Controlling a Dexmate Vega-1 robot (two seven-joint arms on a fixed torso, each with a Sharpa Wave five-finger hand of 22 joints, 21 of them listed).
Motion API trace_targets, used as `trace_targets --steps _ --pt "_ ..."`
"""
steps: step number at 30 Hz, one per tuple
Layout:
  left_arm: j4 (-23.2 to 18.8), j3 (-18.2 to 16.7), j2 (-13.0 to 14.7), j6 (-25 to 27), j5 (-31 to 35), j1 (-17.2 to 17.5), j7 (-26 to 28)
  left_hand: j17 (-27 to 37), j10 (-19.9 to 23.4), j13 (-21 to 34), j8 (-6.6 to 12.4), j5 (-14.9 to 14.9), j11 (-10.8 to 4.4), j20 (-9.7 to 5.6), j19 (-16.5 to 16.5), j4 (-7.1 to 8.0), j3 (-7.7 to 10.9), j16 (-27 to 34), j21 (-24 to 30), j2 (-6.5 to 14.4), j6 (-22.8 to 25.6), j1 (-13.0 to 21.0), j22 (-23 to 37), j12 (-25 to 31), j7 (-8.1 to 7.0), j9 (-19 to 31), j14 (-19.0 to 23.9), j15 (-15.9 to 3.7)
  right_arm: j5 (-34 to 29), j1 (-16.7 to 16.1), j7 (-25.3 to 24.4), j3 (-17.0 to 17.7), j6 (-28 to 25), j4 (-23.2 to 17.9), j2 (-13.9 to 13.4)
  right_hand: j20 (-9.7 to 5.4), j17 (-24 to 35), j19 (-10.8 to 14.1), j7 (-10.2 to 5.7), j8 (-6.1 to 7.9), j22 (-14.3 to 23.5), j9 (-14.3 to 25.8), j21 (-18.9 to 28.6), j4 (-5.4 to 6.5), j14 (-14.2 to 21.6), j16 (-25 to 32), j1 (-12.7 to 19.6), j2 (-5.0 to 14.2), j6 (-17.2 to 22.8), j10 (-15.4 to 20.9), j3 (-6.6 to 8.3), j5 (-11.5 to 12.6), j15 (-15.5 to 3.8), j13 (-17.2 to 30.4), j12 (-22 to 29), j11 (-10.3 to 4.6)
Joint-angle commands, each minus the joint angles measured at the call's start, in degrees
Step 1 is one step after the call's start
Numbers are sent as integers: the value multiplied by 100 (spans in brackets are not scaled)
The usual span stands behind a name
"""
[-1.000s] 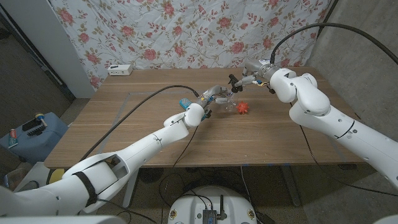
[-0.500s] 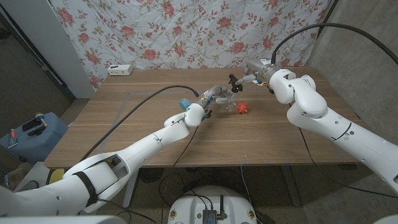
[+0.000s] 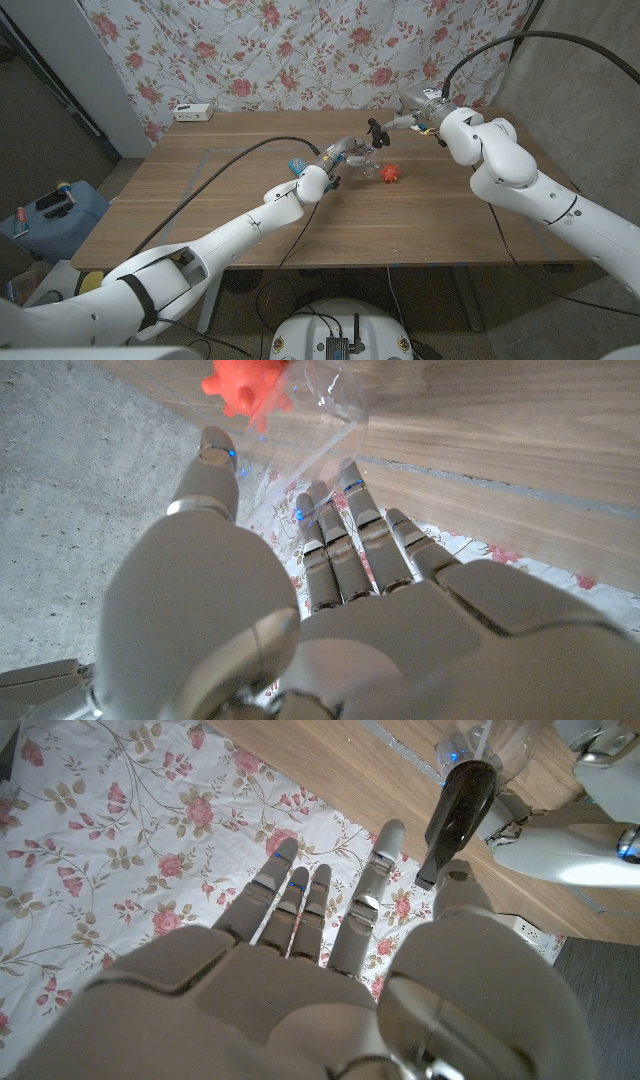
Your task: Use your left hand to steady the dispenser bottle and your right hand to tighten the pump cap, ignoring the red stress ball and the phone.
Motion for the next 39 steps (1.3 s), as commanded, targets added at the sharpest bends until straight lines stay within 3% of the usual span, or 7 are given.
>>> trace_targets --steps 1,7,18,24,30,39 --pt "88 7 14 -82 -22 -91 -110 34 159 12 21 25 -80 -502 2 665 698 36 1 456 401 -271 14 34 -203 30 80 -409 351 -3 -181 224 690 75 -316 -3 -11 -74 -71 -113 21 28 -23 -131 -75 -59 238 -10 -275 -104 51 41 -268 8 -70 -38" --pt "183 20 -2 -178 -34 -152 -164 32 164 12 22 25 -75 -500 7 670 698 34 2 456 403 -279 14 36 -189 30 81 -403 429 43 -254 285 1076 178 -432 -32 -30 -139 -205 -275 18 44 -23 -233 -185 -128 447 -30 -651 -263 104 73 -300 15 -142 -84" --pt "314 -4 -2 -350 -195 -232 -397 30 157 12 20 24 -87 -503 10 663 696 28 3 447 402 -274 14 31 -188 30 71 -416 273 78 -463 333 1607 366 -540 -42 -48 -210 -449 -496 14 72 -18 -309 -320 -214 753 -101 -1223 -504 194 143 -317 26 -208 -131" --pt "352 -9 35 -426 -262 -308 -586 30 160 12 21 23 -92 -509 13 662 695 28 3 446 405 -273 14 32 -190 30 70 -420 95 47 -609 379 1818 434 -593 -30 -37 -277 -688 -696 10 101 -18 -278 -394 -248 917 -207 -1789 -771 245 225 -298 37 -246 -165" --pt "381 -5 76 -487 -312 -376 -772 30 162 12 21 22 -87 -509 18 652 693 27 5 438 406 -260 14 32 -194 30 64 -436 -119 30 -701 401 2030 495 -640 -4 -40 -309 -718 -808 7 113 -18 -303 -465 -274 1123 -326 -2153 -922 290 339 -301 43 -247 -184" --pt "358 -24 174 -544 -363 -467 -1029 32 181 12 21 20 -81 -493 16 648 689 30 3 435 406 -249 14 38 -190 31 66 -438 -380 -53 -916 483 2274 565 -679 77 -24 -358 -722 -888 6 120 -24 -280 -530 -278 1264 -389 -2496 -1113 327 447 -317 48 -255 -325"
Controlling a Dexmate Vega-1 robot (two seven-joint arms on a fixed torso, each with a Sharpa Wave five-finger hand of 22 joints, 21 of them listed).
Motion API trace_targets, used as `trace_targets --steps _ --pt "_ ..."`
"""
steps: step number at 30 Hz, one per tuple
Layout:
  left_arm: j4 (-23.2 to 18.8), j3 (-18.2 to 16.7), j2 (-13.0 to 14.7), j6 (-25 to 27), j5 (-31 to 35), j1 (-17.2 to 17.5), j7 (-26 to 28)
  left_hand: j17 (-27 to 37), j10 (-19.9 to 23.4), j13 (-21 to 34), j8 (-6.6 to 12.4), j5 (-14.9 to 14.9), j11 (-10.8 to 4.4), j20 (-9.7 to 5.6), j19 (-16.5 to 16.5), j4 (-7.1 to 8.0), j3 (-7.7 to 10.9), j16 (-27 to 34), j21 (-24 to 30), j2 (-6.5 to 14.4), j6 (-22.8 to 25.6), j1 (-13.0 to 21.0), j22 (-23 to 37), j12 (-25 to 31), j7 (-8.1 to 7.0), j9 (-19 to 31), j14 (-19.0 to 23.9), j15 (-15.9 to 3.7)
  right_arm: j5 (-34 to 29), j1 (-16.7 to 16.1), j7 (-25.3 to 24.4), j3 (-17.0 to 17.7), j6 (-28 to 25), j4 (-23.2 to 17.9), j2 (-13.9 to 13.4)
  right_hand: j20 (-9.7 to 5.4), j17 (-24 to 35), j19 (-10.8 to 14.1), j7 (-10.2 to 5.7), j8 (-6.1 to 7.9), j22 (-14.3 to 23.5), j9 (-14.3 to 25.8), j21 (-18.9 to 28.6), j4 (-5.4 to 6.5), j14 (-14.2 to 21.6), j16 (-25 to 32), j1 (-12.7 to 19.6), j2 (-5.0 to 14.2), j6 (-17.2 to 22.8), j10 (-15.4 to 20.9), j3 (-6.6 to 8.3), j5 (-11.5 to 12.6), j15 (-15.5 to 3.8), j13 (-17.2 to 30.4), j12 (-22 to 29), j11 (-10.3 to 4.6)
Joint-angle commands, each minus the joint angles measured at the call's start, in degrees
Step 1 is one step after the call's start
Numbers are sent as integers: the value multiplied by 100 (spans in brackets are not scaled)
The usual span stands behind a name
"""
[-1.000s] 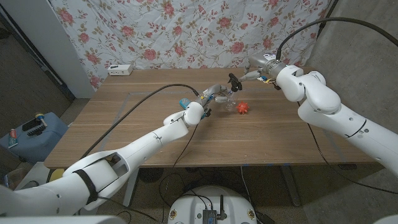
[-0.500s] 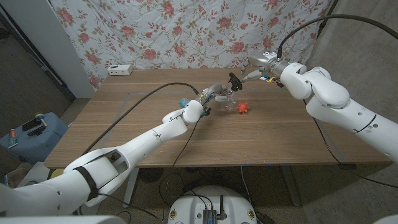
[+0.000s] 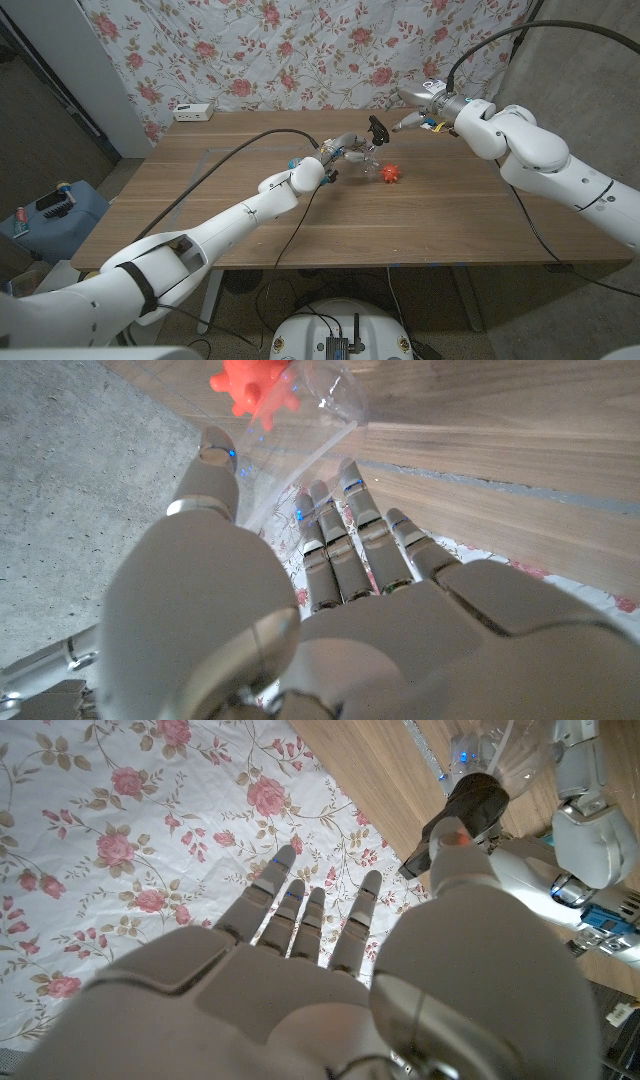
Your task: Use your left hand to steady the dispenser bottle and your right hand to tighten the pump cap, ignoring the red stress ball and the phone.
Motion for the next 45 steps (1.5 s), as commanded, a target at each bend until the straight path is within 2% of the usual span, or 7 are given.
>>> trace_targets --steps 1,9,16,24,39,45 --pt "7 -18 117 -106 -91 -133 -371 34 155 17 43 19 -102 -491 15 649 690 33 2 440 405 -248 14 37 -193 30 71 -440 -381 -86 -250 93 396 116 -81 65 23 -51 -3 -45 6 13 -23 12 -52 -17 87 -24 -157 -61 64 60 -317 33 4 -38" --pt "85 -28 171 -231 -209 -252 -714 34 155 17 49 17 -114 -488 12 653 687 33 1 441 424 -247 14 35 -186 30 73 -437 -453 -50 -246 136 653 184 -89 180 44 -129 -2 -121 8 5 -29 53 -105 -6 131 -96 -606 -229 60 158 -318 39 11 -129" --pt "156 -38 183 -302 -293 -329 -926 34 150 17 51 17 -122 -469 10 654 685 36 0 444 432 -244 14 32 -195 31 79 -438 -376 -6 -428 172 1017 336 -80 203 49 -137 -9 -129 10 1 -19 51 -109 4 191 -108 -802 -318 79 212 -344 42 10 -256" --pt "134 -28 201 -304 -276 -353 -999 34 164 18 47 17 -109 -468 12 657 685 35 0 448 427 -244 14 37 -197 30 82 -437 -42 84 -436 224 1398 527 -43 261 48 -203 -14 -108 12 2 -31 52 -186 -18 230 -179 -948 -455 65 281 -331 46 1 -259" --pt "76 -12 192 -235 -256 -346 -1045 32 166 17 47 16 -116 -469 9 663 683 33 -1 449 431 -249 14 35 -201 30 85 -430 3 232 -504 174 1847 763 -27 313 41 -455 -19 22 13 32 -61 43 -496 -90 408 -260 -922 -794 76 485 -226 49 -2 -361" --pt "-76 -5 239 -90 -224 -316 -1073 31 158 17 41 16 -115 -463 9 668 684 31 -1 452 417 -255 14 32 -198 30 85 -428 12 326 -532 124 2097 917 -28 293 43 -549 -19 91 13 53 -54 56 -789 -142 485 -282 -821 -942 76 592 -152 48 5 -395"
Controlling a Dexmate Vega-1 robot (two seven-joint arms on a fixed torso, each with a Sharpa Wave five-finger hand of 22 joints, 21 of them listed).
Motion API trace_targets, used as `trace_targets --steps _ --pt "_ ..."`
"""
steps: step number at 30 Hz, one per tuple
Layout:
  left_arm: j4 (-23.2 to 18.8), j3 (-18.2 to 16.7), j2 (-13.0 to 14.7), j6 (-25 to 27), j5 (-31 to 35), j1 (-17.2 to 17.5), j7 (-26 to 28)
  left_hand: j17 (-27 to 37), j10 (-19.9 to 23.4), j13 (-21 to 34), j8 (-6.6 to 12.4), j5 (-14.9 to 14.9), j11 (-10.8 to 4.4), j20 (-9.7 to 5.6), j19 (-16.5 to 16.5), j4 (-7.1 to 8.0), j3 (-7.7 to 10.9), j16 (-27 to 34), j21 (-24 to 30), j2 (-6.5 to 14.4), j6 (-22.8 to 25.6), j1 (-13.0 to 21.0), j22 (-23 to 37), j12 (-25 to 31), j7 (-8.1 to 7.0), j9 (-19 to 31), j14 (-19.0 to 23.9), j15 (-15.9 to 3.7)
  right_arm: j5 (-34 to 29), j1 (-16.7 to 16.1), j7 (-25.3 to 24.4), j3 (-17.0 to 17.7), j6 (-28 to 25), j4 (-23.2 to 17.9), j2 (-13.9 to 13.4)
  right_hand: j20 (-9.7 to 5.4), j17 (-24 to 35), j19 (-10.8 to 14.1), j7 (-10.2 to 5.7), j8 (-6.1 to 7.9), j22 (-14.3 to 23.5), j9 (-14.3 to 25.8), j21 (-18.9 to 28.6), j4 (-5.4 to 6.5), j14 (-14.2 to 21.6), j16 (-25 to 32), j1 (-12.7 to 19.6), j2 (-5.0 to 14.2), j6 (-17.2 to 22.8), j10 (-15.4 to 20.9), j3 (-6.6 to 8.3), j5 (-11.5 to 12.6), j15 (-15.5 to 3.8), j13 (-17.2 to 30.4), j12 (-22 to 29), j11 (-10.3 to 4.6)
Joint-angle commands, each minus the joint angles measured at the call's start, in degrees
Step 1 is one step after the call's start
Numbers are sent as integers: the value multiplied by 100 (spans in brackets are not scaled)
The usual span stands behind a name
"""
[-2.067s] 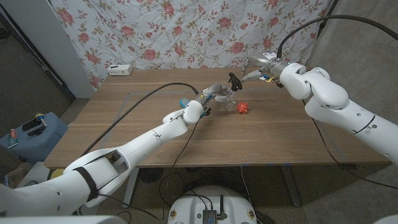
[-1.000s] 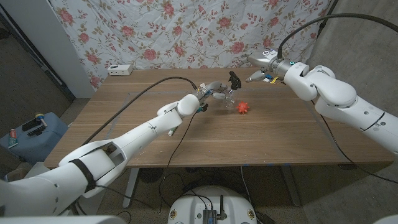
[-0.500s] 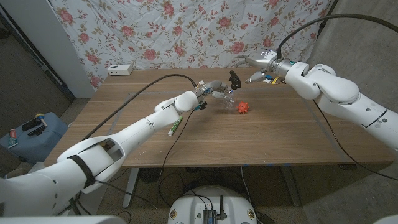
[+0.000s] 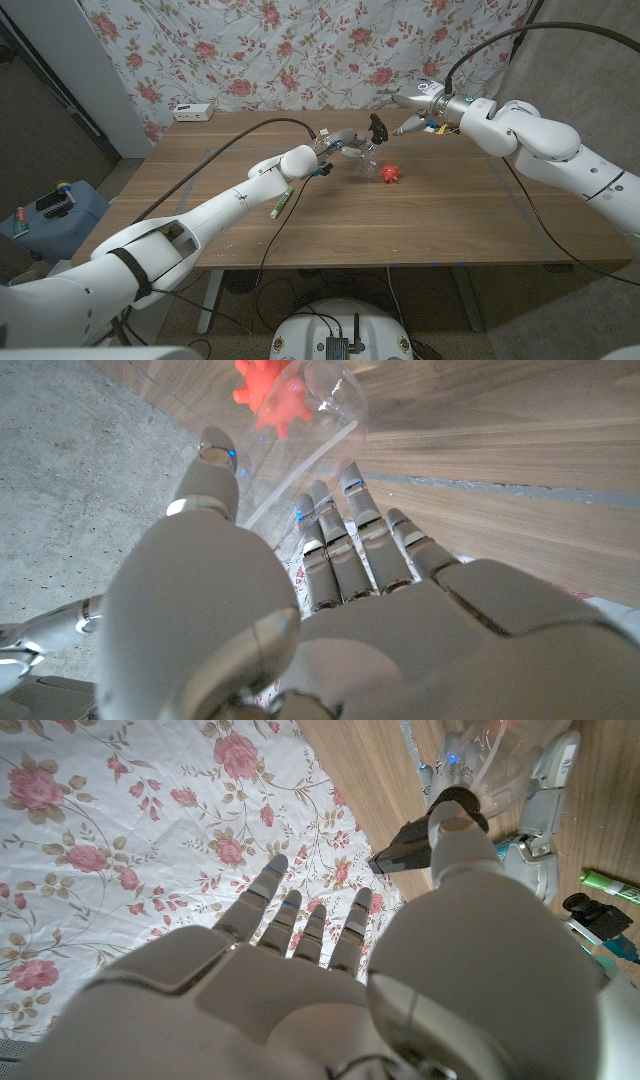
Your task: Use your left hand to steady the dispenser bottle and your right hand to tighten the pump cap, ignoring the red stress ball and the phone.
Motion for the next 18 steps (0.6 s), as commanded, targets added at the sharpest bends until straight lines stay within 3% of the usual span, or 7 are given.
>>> trace_targets --steps 1,18 --pt "-171 20 45 181 31 26 -60 31 159 18 27 37 -121 -465 8 659 692 30 -1 452 415 -253 14 31 -198 30 84 -431 43 171 -42 -87 455 270 12 3 19 -81 2 48 13 28 -13 21 -162 -31 74 -2 99 -111 39 86 -153 24 6 -14" --pt "-285 61 47 283 111 37 -51 30 153 17 29 37 -108 -467 5 661 690 26 -1 450 421 -263 14 28 -190 30 80 -429 19 331 26 -163 773 490 60 -14 25 -130 3 93 13 41 -8 39 -232 -7 94 -8 187 -163 29 149 -114 23 26 -16"
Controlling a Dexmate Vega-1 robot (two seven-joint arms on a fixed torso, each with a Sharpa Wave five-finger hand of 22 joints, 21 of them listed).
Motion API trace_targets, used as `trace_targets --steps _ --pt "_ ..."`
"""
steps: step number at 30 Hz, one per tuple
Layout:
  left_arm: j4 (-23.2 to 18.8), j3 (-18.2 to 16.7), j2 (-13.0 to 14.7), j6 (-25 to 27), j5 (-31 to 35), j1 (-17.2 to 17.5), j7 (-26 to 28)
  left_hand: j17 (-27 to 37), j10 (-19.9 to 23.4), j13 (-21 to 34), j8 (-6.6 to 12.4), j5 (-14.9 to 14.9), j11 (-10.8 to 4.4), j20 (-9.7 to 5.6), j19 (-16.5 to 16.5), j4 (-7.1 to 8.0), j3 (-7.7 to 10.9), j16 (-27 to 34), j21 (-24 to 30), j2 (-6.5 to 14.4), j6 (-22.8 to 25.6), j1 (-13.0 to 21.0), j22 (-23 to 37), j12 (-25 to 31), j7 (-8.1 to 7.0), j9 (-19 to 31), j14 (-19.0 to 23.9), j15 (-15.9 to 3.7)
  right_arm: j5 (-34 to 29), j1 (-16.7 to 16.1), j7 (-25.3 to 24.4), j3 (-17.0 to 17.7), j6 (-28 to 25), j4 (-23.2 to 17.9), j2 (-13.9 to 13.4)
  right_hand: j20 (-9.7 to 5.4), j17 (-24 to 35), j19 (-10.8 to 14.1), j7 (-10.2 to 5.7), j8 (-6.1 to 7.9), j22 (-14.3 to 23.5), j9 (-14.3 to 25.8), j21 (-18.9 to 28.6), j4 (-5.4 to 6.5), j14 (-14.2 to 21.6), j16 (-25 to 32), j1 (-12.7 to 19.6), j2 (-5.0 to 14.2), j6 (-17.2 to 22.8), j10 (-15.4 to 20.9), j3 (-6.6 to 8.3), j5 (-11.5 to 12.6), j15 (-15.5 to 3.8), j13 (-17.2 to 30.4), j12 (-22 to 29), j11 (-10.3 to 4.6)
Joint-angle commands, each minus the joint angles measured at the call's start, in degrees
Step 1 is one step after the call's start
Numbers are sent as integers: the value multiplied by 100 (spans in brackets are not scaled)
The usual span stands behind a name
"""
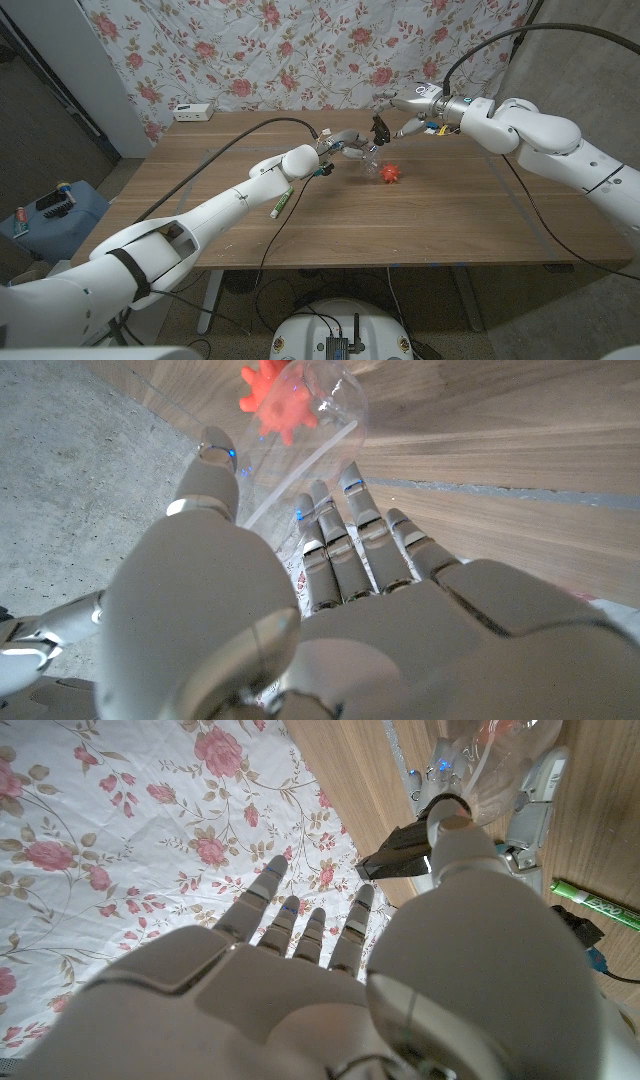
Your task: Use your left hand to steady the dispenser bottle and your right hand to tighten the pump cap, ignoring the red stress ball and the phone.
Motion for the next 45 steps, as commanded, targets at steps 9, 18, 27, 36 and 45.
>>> trace_targets --steps 9,18,27,36,45 --pt "-160 62 27 111 126 25 5 26 153 14 22 49 -110 -464 5 658 690 37 -1 447 424 -259 14 28 -204 30 79 -432 131 135 327 -54 198 128 43 -12 30 -27 -17 58 13 22 8 36 -49 30 47 -11 136 -17 -3 74 -129 22 50 5" --pt "-237 92 47 154 216 35 10 27 156 14 22 49 -119 -468 1 653 690 38 -3 446 426 -252 14 29 -206 31 77 -437 256 216 631 -87 167 121 87 -46 36 21 -17 86 14 29 33 64 -62 46 17 -6 204 -19 -21 99 -116 22 65 27" --pt "-235 107 43 143 254 49 17 27 154 14 24 50 -122 -464 2 651 690 38 -2 446 434 -247 14 28 -209 31 75 -434 431 319 931 -116 108 129 146 -405 50 62 -17 148 7 41 44 107 -68 84 -38 1 369 23 -64 160 -106 21 113 188" --pt "-212 121 43 140 308 40 35 27 159 15 16 50 -118 -462 2 650 690 39 -1 448 414 -243 14 30 -204 31 75 -437 525 450 1306 -179 -40 114 202 -496 55 75 -16 143 3 32 47 120 -83 88 -63 -5 382 20 -84 176 -106 20 119 243" --pt "-164 131 26 122 340 24 48 29 157 15 22 51 -119 -461 2 648 689 42 -1 451 427 -236 14 30 -202 31 80 -434 677 592 1761 -267 -259 113 269 -506 63 112 -14 130 1 21 57 152 -85 100 -124 -3 383 12 -116 183 -76 20 124 342"
